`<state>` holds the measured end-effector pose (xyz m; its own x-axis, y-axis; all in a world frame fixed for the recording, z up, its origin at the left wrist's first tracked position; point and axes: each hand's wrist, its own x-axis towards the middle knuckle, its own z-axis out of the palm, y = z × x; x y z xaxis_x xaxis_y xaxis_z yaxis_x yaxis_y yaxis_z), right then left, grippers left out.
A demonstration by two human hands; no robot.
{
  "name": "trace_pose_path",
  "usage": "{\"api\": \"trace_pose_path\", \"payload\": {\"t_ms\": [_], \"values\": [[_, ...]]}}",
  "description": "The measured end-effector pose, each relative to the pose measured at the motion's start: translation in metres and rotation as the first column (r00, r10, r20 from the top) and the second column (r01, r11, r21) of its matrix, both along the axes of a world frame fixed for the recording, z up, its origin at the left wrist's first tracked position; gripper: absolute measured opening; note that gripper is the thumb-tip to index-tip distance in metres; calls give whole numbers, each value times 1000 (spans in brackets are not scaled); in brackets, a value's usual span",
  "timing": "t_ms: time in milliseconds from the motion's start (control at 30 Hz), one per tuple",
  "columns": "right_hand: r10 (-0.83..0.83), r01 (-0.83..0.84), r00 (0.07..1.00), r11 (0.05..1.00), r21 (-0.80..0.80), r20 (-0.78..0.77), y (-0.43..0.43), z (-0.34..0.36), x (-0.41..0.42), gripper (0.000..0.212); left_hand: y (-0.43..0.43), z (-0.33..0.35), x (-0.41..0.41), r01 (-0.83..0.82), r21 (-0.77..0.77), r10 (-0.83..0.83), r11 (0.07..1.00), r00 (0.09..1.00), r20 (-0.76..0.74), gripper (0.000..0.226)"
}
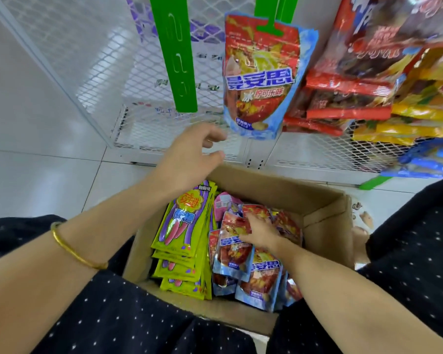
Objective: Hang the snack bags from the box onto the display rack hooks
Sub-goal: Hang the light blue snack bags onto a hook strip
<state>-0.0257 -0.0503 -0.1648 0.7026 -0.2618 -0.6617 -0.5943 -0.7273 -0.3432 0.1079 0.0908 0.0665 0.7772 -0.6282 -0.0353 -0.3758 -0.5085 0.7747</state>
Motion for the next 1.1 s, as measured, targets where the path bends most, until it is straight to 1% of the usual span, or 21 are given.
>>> {"api": "trace_pose_path", "payload": {"t_ms": [33, 67, 100, 133, 167, 233, 267, 300, 367, 433, 500, 567, 633, 733, 800, 867, 933, 967, 1000, 1100], "values": [[0, 2, 1000, 997, -77, 18, 1, -3, 4, 67, -1, -1, 1, 0, 5, 0, 1000, 1000, -8, 24], [-15, 27, 997, 988, -150, 80, 0, -6, 7, 53, -3, -2, 3, 1, 10, -1, 1000, 1000, -16, 24], [-50, 77, 987, 981, -175, 156, -1, -4, 11, 35, -4, -2, 4, 1, 15, 0, 1000, 1000, -19, 24], [-105, 133, 971, 984, -117, 217, -4, 0, 14, 20, -6, -3, 6, -5, 16, 5, 1000, 1000, -19, 24], [-182, 184, 951, 983, 15, 250, -9, 7, 15, 12, -7, -3, 7, -14, 14, 15, 1000, 1000, -21, 23], [-327, 247, 918, 915, 320, 225, -21, 29, 15, 9, -11, -1, 10, -42, -2, 41, 999, 998, -37, 22], [-358, 250, 913, 870, 426, 194, -26, 44, 15, 8, -13, 0, 11, -54, -19, 53, 998, 998, -43, 22], [-351, 234, 922, 843, 484, 166, -30, 60, 14, 7, -16, 2, 11, -66, -43, 63, 997, 997, -47, 23], [-291, 167, 940, 847, 504, 177, -33, 85, 12, 10, -20, 7, 9, -100, -100, 95, 990, 994, -52, 24], [-235, 89, 933, 885, 457, 273, -37, 108, 12, 15, -22, 15, 10, -159, -178, 155, 971, 987, -35, 25], [-211, 31, 898, 905, 424, 385, -39, 134, 13, 16, -22, 28, 12, -206, -264, 217, 942, 976, 13, 27], [-221, 1, 833, 917, 399, 506, -42, 168, 16, 15, -23, 46, 15, -211, -338, 252, 917, 964, 82, 30], [-184, -14, 746, 956, 292, 640, -47, 207, 20, 11, -29, 68, 20, -191, -388, 260, 902, 956, 134, 36], [-99, 7, 582, 993, 117, 807, -53, 267, 24, 8, -48, 105, 27, -150, -452, 252, 879, 952, 174, 38], [-59, 15, 464, 998, 59, 884, -54, 302, 28, 7, -62, 128, 29, -113, -488, 235, 865, 952, 197, 36], [-71, 25, 354, 997, 66, 932, -52, 330, 33, 13, -74, 146, 29, -69, -485, 195, 872, 957, 214, 27], [-93, 59, 271, 995, 80, 958, -51, 351, 42, 11, -82, 159, 32, -43, -476, 145, 878, 973, 180, 13], [-99, 83, 239, 993, 81, 966, -51, 359, 48, 7, -84, 164, 34, -40, -470, 126, 882, 980, 152, 13], [-105, 109, 205, 990, 84, 973, -50, 366, 54, 3, -85, 168, 37, -38, -457, 108, 889, 986, 129, 17], [-117, 189, 102, 977, 96, 988, -46, 382, 71, 3, -84, 177, 40, -47, -431, 81, 901, 995, 61, 30]]}}
